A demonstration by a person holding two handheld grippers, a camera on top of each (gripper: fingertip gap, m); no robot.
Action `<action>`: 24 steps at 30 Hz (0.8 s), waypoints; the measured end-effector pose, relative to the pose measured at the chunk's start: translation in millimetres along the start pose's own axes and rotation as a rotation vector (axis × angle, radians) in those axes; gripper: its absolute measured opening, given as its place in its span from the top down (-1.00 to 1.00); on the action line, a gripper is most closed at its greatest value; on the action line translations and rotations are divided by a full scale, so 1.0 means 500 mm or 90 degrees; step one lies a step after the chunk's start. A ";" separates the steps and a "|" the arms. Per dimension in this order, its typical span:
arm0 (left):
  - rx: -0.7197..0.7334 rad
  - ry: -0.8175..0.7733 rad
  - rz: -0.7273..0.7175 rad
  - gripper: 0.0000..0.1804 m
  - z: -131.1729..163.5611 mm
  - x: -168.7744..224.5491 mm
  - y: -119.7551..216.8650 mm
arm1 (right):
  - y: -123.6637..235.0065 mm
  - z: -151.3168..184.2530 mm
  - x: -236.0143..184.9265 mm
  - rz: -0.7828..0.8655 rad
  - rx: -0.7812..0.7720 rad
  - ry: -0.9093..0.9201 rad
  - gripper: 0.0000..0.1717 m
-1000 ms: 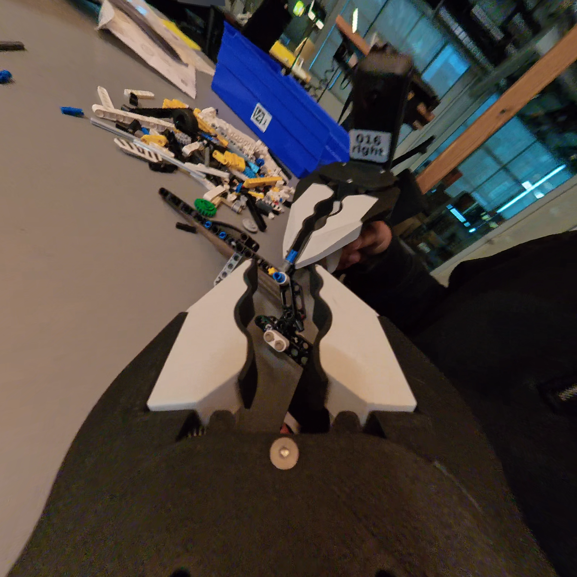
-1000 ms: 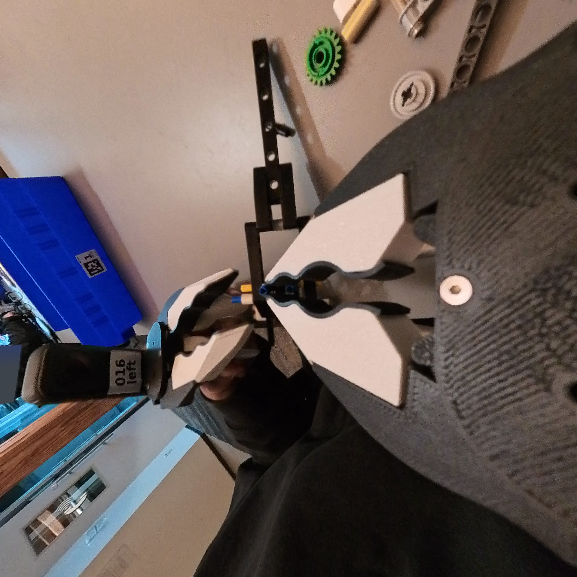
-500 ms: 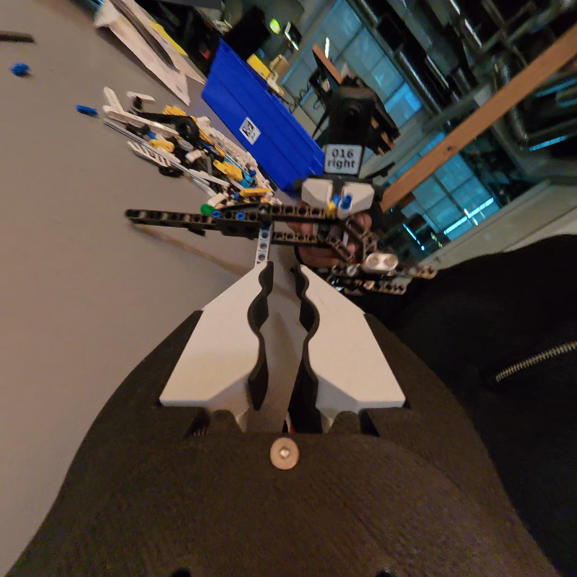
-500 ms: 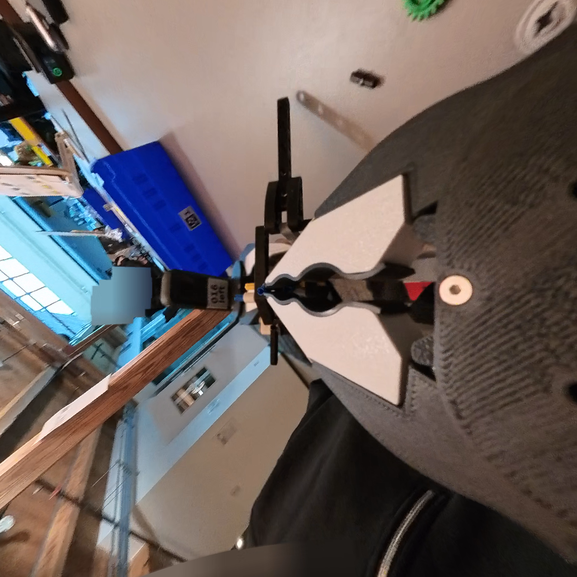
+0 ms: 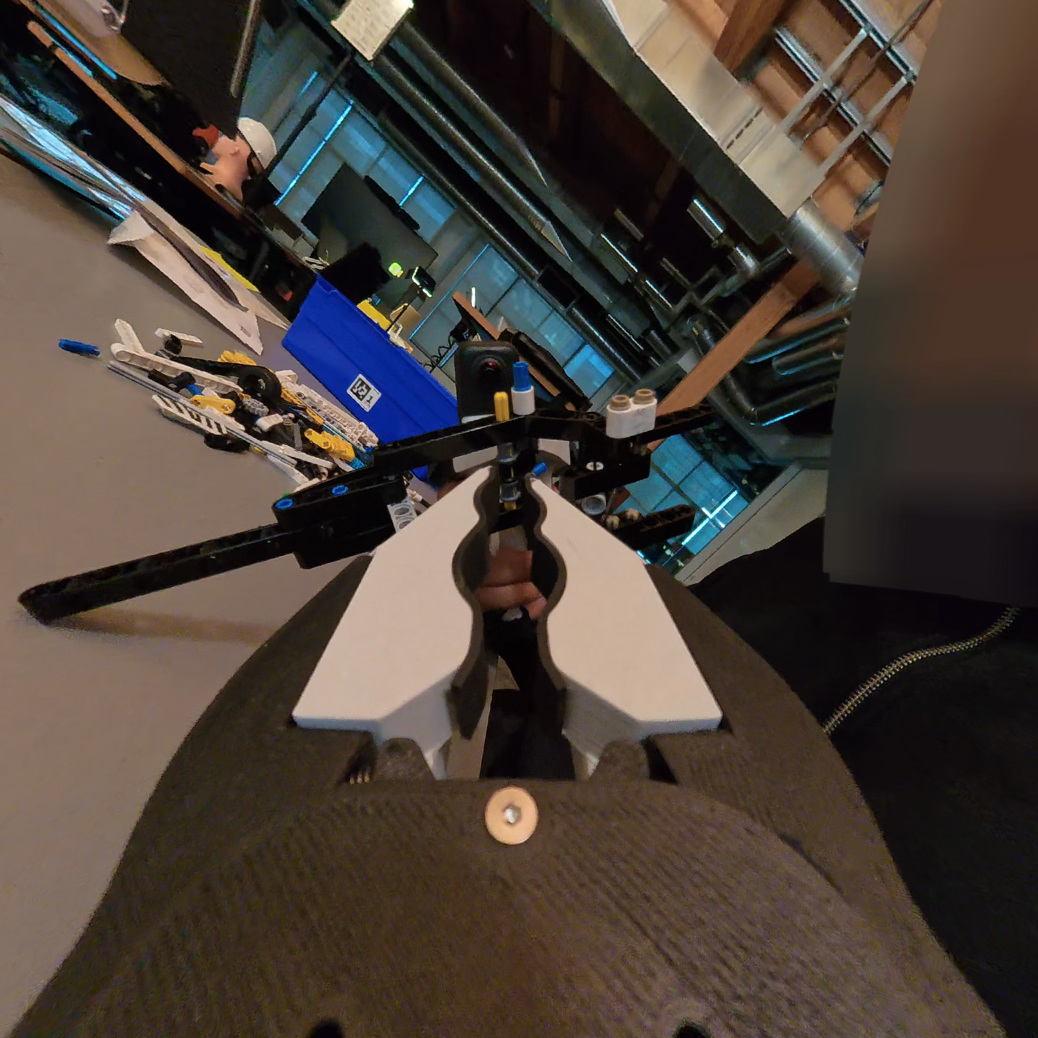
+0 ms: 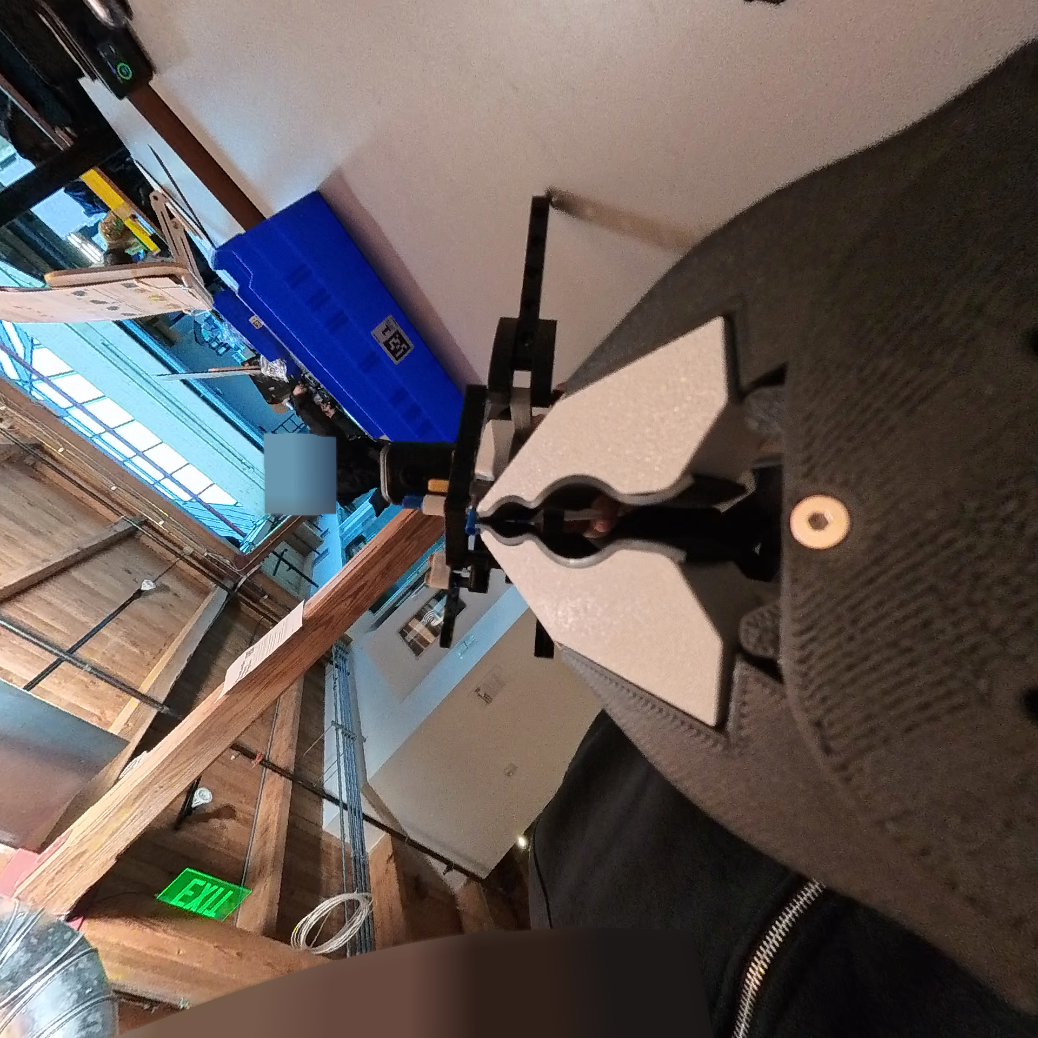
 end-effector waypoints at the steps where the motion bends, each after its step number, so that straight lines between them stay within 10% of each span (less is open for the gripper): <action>1: 0.006 0.007 0.000 0.96 -0.001 -0.002 0.000 | 0.000 0.000 0.001 -0.002 0.001 -0.004 1.00; 24: 0.043 0.049 -0.015 0.98 -0.004 -0.010 0.001 | 0.004 0.026 0.004 0.047 -0.057 0.060 0.70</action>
Point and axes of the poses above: each gripper's, where its closed fingertips meet, y back along the fingers, z out of its underside, x = y × z across the jaws, the point moved 3 cm from there along y, back along the fingers, and after that the axes turned 5 degrees about z, right-handed, at the moved point
